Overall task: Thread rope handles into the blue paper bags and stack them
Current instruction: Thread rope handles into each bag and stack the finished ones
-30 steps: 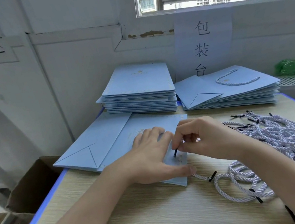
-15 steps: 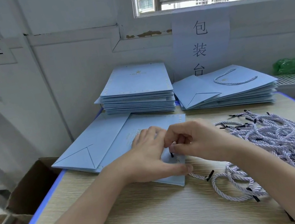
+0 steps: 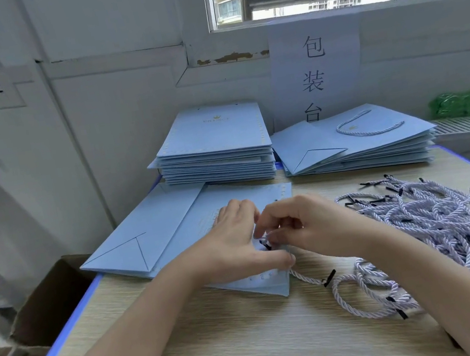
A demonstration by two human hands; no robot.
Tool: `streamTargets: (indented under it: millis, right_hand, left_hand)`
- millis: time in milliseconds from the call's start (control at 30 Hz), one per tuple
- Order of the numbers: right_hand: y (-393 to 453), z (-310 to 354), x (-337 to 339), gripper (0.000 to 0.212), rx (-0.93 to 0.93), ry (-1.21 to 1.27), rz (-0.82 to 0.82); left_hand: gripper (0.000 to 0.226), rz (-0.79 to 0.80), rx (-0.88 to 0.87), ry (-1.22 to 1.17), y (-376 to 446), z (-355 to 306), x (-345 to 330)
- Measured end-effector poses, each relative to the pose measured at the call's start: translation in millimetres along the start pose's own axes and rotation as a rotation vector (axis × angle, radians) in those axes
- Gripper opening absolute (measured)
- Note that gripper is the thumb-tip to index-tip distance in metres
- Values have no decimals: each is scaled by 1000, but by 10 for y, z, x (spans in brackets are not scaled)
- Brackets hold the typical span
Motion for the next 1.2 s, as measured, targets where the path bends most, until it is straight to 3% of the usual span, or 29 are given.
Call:
streamTargets:
  millis: [433,567,667,867,933,1100,1200]
  right_hand:
    - [-6,58,-10,29,10,-71,30]
    - [-46,86,183,30,70,-30,-154]
    - [-81,21,357,26,16,60,-273]
    - [-76,-63,81,19,-156,78,32]
    - [-51,-99,-5,27,-180,112,42]
    - [-4,-178,-49,22,-248,213,44]
    - [-46,-223,183,20,-272,176,-19]
  left_hand:
    - [44,-7,-14,1,3,1,11]
    - [40,-28,-20,38,-25,-32,81]
    - [39,-72,-5,35,-48,-42,170]
    - [31,-161,-12,-42,-63,-41,289]
    - [30,-163,-17,-44,-56,-22,293]
    - [22,-119,-31,-30,-27,34,229]
    - [55,-12,-26,-27,-18,48,133]
Point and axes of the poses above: each hand's wrist, its own y-axis towards the middle knuckle, its own x-axis out of the back of the hand, z = x × y, the point moved 7 cm from there along y, towards the middle knuckle, and after that the axes turned 6 degrees about y, right-handed, at the moved point
